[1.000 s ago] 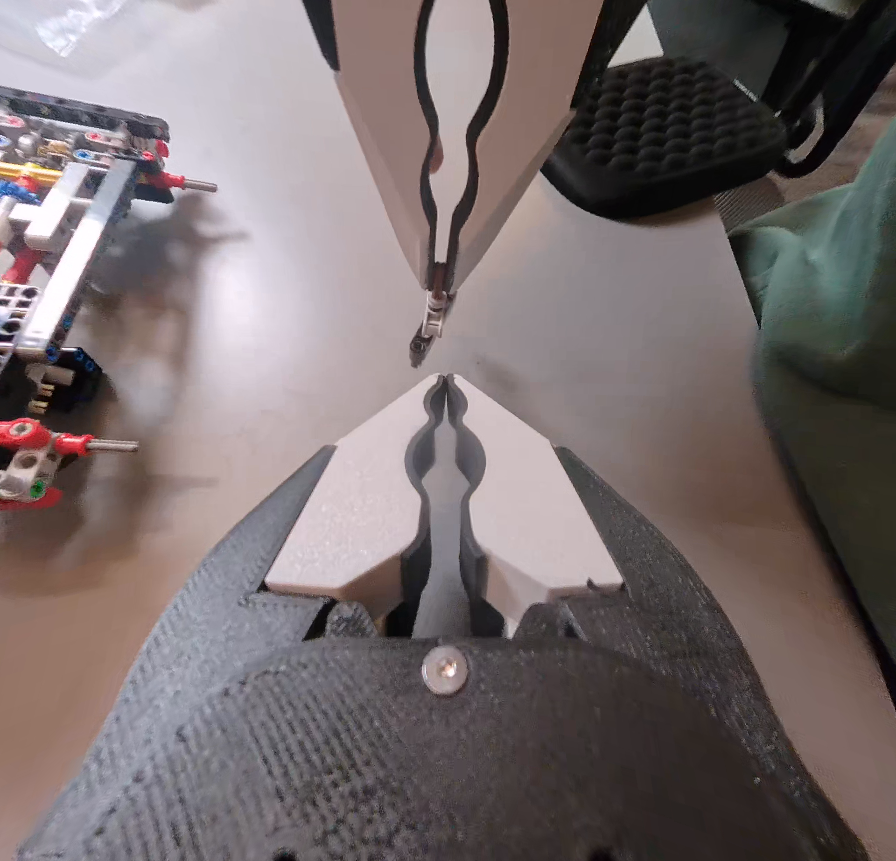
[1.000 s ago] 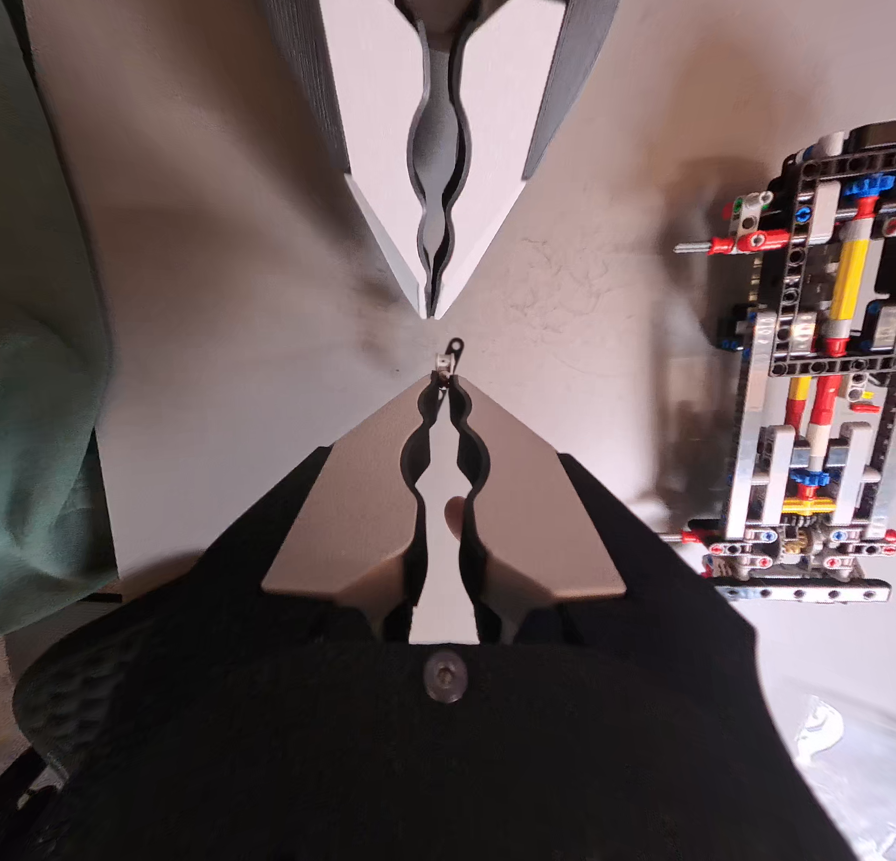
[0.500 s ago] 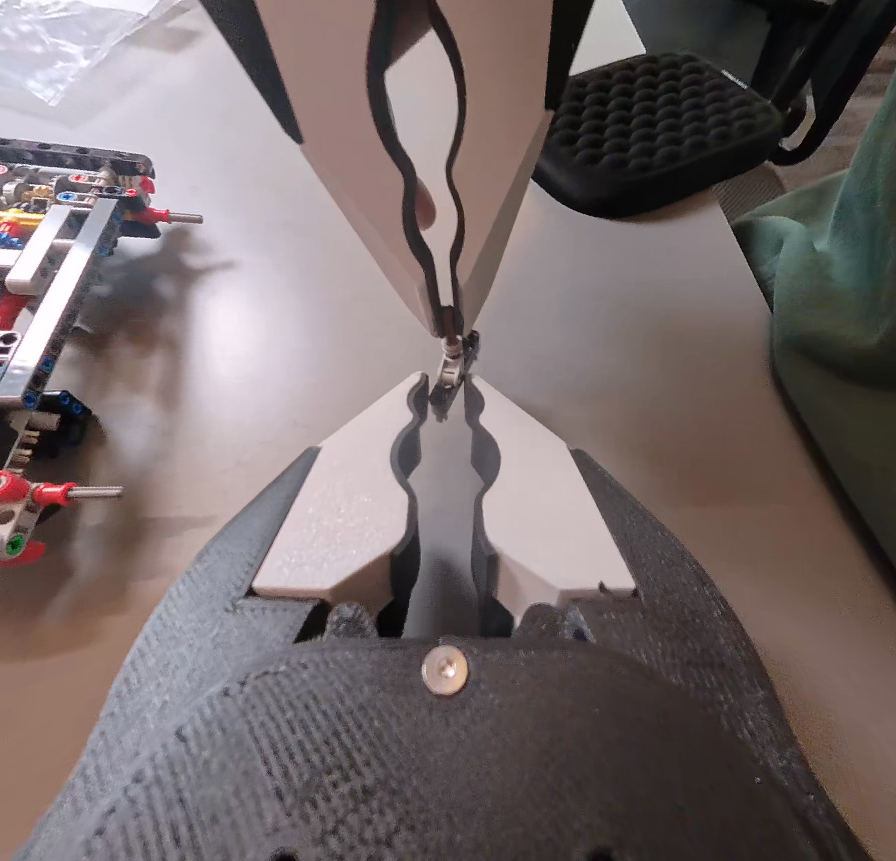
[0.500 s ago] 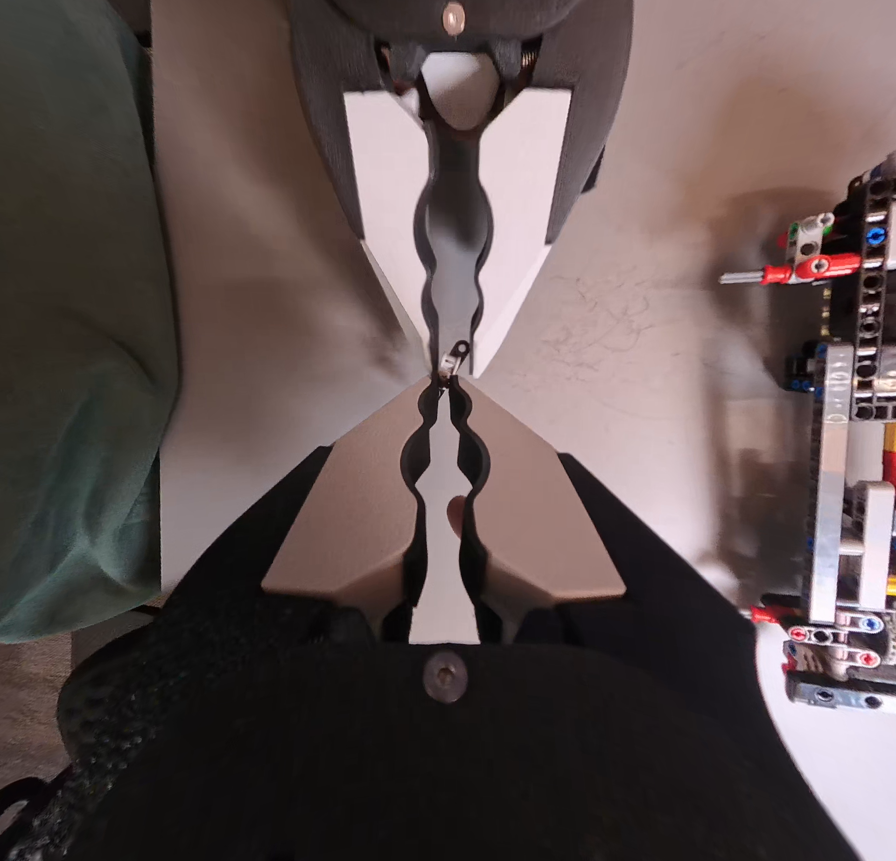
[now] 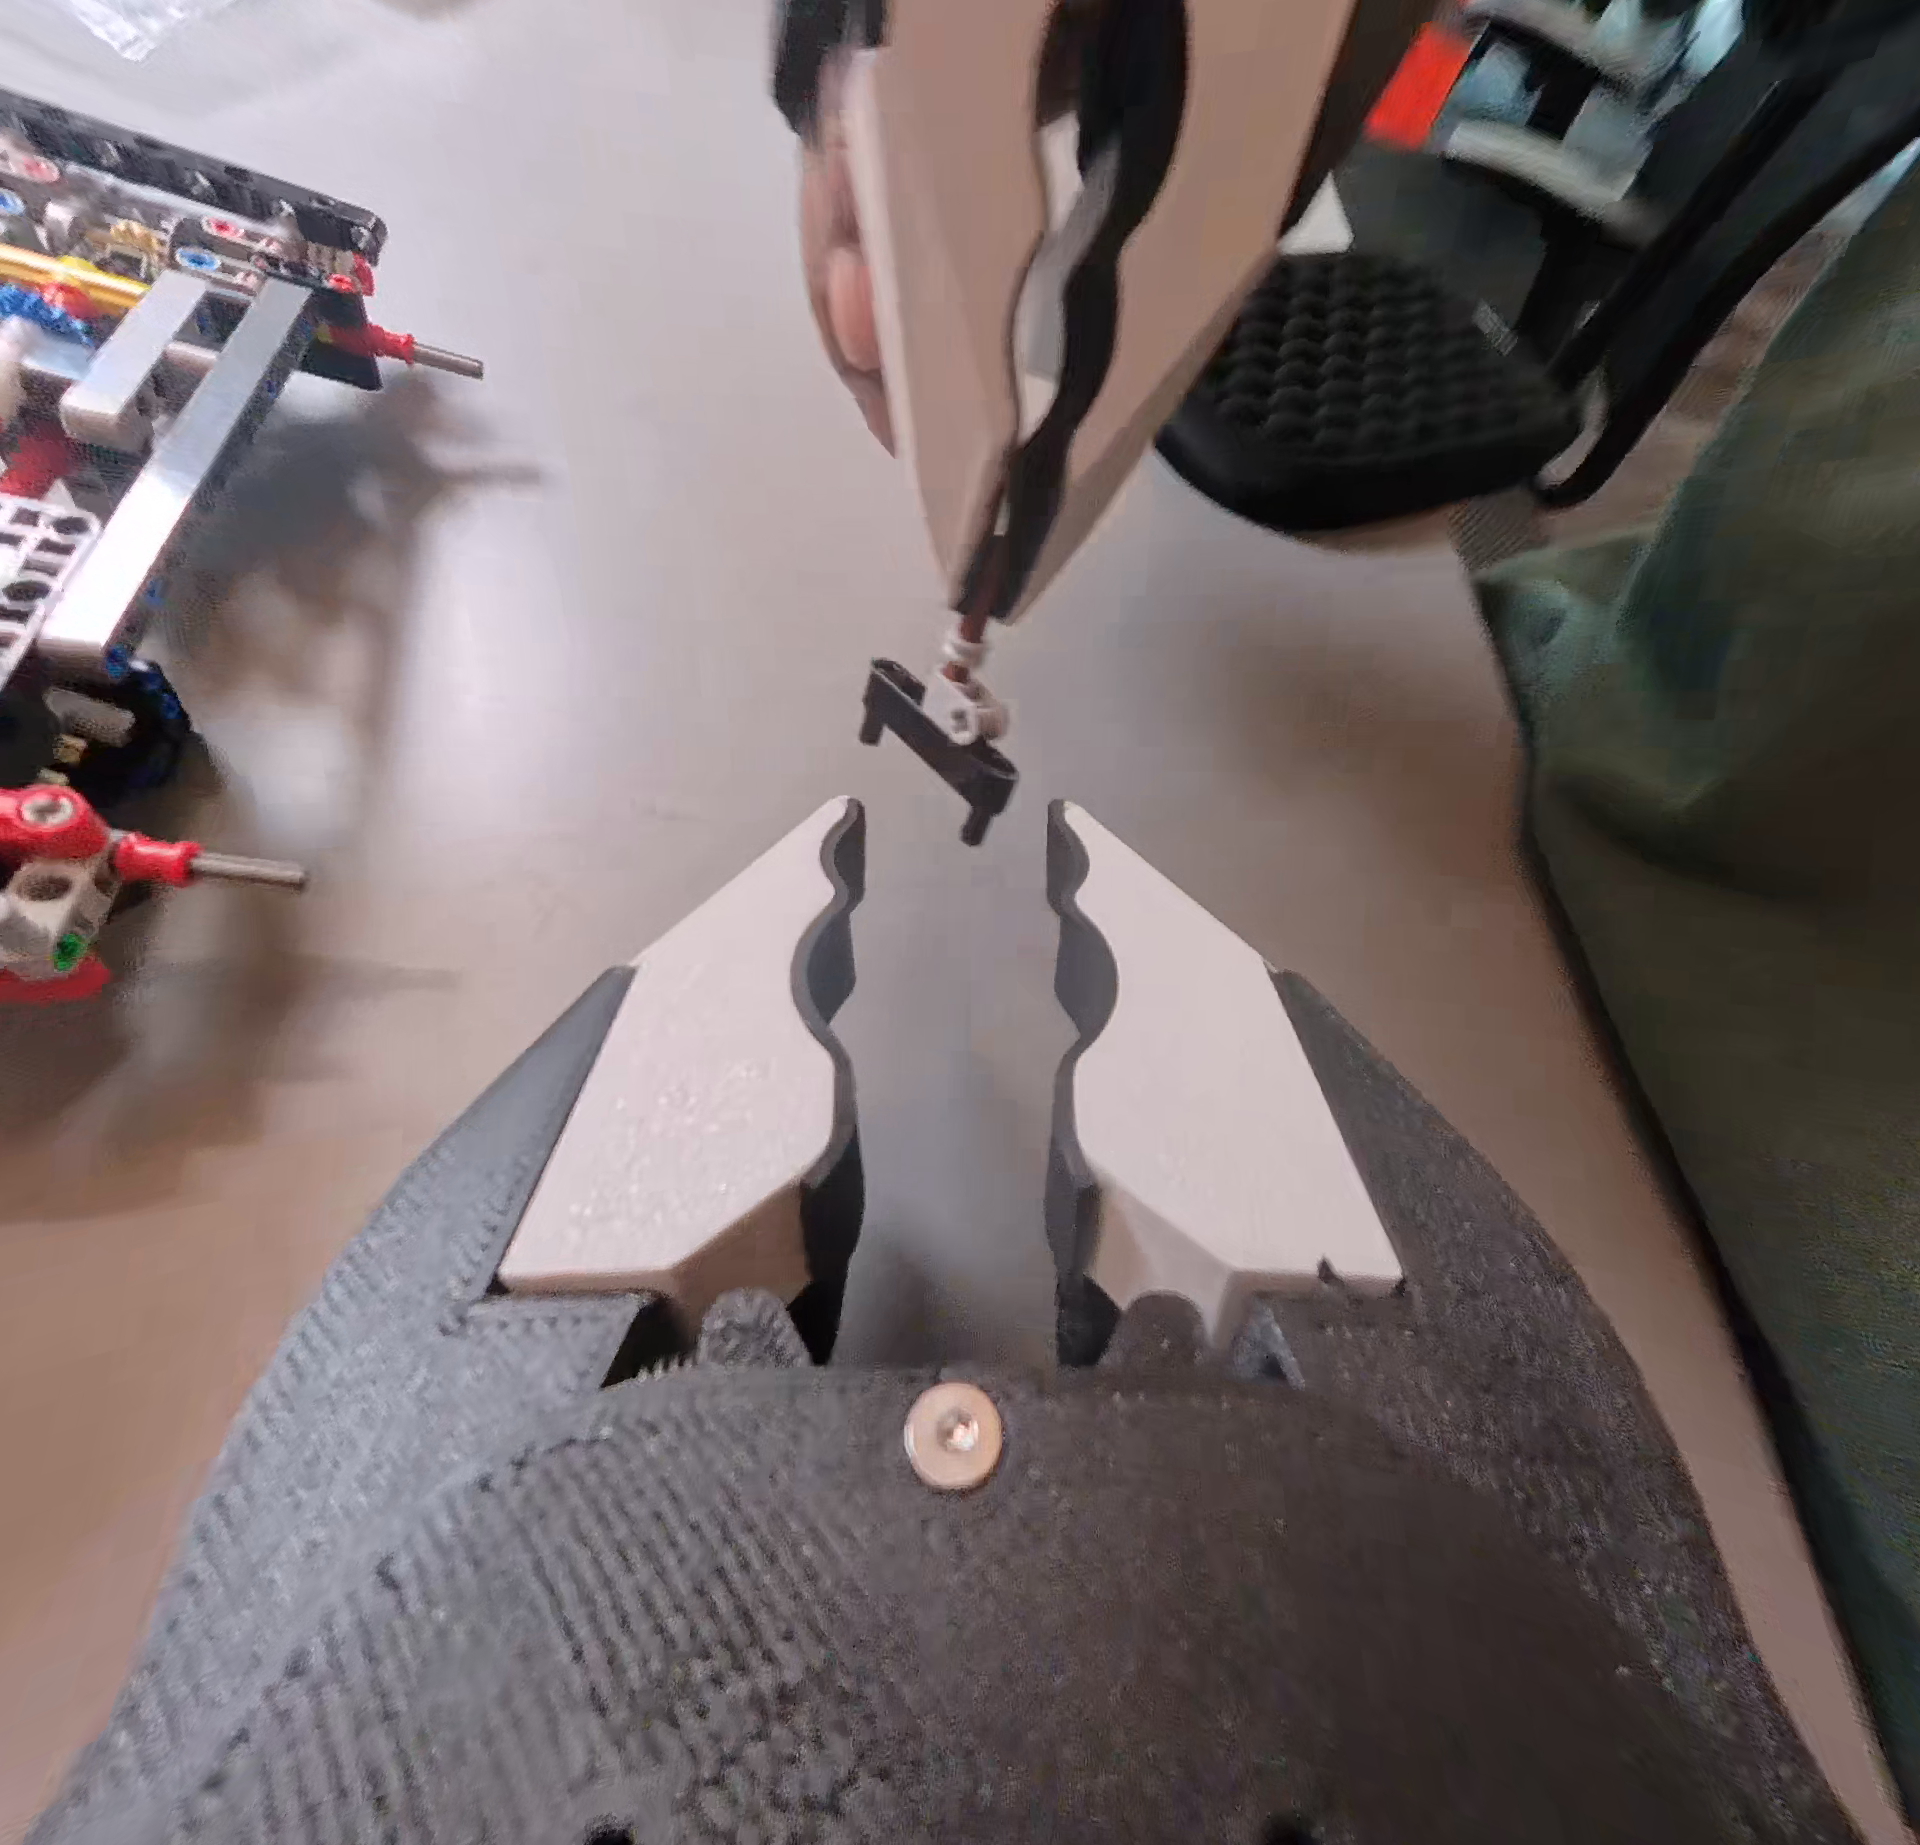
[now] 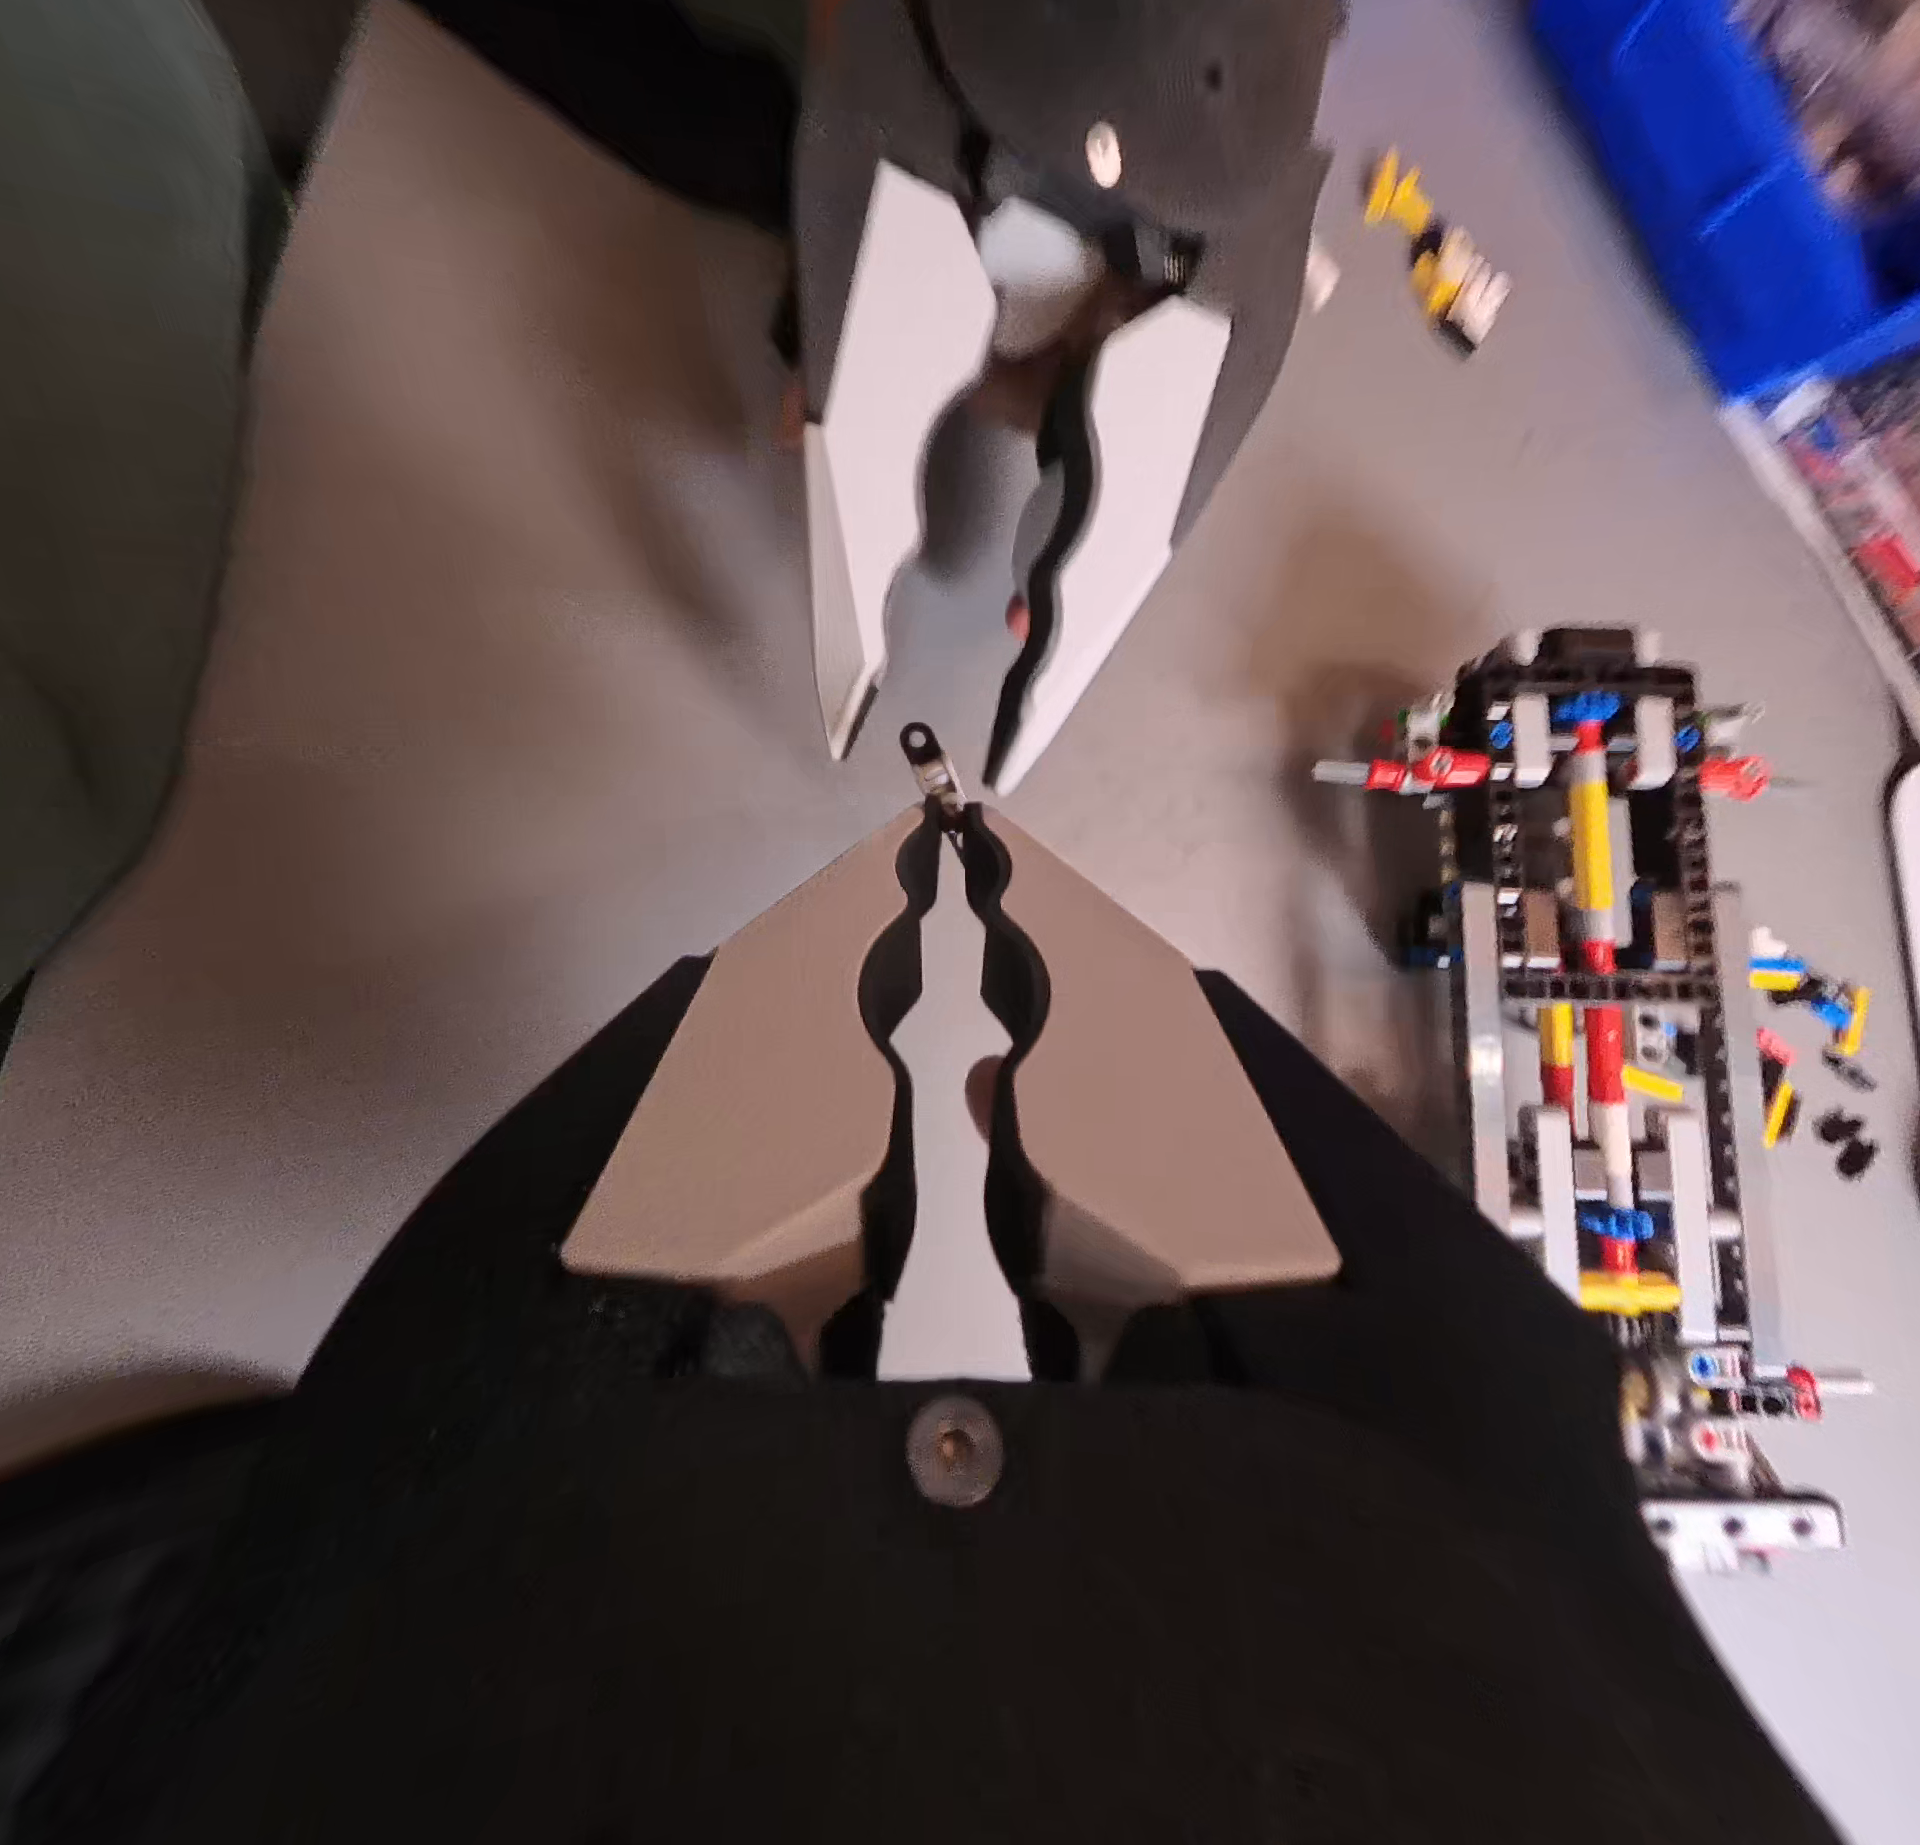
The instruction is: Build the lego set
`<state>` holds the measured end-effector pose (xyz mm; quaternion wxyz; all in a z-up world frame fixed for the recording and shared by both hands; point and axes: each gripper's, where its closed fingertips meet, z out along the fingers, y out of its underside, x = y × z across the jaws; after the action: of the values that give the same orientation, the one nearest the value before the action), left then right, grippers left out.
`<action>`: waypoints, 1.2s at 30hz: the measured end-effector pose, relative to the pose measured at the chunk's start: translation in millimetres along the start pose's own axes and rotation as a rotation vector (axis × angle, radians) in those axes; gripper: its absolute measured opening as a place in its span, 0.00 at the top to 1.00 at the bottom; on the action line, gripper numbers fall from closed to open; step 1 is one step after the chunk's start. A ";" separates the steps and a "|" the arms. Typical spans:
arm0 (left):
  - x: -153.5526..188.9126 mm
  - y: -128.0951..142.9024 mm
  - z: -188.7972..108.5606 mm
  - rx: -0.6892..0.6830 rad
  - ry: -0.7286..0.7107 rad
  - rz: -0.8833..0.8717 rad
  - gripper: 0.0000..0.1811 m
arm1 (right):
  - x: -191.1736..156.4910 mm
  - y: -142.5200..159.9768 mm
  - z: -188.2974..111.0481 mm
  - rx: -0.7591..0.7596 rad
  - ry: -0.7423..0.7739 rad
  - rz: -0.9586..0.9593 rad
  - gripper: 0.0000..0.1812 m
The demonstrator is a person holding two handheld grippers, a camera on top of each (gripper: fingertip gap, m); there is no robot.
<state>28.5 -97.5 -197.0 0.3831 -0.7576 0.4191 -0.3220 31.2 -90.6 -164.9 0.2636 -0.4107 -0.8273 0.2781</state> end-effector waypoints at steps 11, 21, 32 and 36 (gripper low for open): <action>27.0 -47.1 -25.6 0.334 0.380 -0.305 0.77 | -5.7 -45.1 -30.8 0.508 0.319 -0.181 1.00; 26.9 -72.0 -43.8 0.514 0.420 -0.352 0.93 | 6.6 -45.8 -42.2 0.657 0.423 -0.111 0.99; 4.7 -74.7 -48.4 0.550 0.217 -0.298 0.97 | 21.3 -29.8 -38.4 0.633 0.482 -0.052 0.99; 0.0 -70.4 -49.3 0.494 0.152 -0.245 0.97 | 24.4 -25.7 -35.6 0.630 0.455 0.035 0.95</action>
<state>15.9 -87.8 -112.5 0.4818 -0.6601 0.2606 -0.5141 28.3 -74.8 -117.3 0.5488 -0.3747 -0.6148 0.4248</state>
